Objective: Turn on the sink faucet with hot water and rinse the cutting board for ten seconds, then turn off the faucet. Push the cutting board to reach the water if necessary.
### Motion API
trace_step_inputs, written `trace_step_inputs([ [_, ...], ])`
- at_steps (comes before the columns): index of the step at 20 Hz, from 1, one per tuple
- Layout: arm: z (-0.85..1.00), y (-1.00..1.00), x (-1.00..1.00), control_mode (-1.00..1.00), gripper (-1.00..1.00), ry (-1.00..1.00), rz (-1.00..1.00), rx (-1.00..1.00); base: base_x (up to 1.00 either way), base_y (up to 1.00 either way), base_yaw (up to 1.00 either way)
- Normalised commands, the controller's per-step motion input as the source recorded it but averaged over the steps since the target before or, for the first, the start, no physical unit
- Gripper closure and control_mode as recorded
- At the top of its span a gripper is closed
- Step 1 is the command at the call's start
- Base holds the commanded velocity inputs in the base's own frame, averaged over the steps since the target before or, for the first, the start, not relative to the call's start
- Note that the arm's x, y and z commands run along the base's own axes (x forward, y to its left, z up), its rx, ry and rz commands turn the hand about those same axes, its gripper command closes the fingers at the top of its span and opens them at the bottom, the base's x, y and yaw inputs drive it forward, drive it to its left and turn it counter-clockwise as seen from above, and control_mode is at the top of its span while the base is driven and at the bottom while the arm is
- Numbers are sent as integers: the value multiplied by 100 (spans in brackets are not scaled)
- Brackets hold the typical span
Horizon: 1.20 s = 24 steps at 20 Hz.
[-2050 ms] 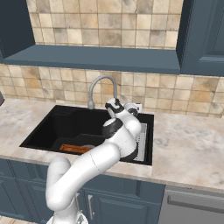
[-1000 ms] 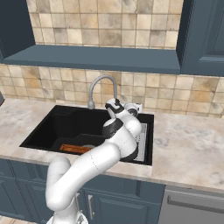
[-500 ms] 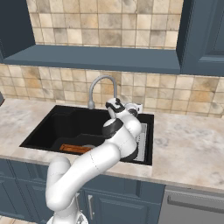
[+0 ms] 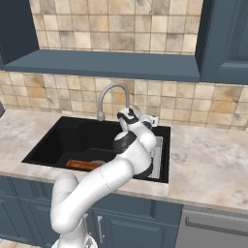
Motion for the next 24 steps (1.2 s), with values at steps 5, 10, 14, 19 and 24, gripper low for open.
trace_step_inputs([
  [5, -18, -74, -20, -100, -100, 0, 0, 0, 0, 0, 0],
  [10, -23, -59, -16, -100, -100, 0, 0, 0, 0, 0, 0],
  [14, -22, -54, -15, -100, -100, 0, 0, 0, 0, 0, 0],
  [19, -21, -53, -15, -100, -100, 0, 0, 0, 0, 0, 0],
  [24, -23, -59, -16, -100, -100, 0, 0, 0, 0, 0, 0],
])
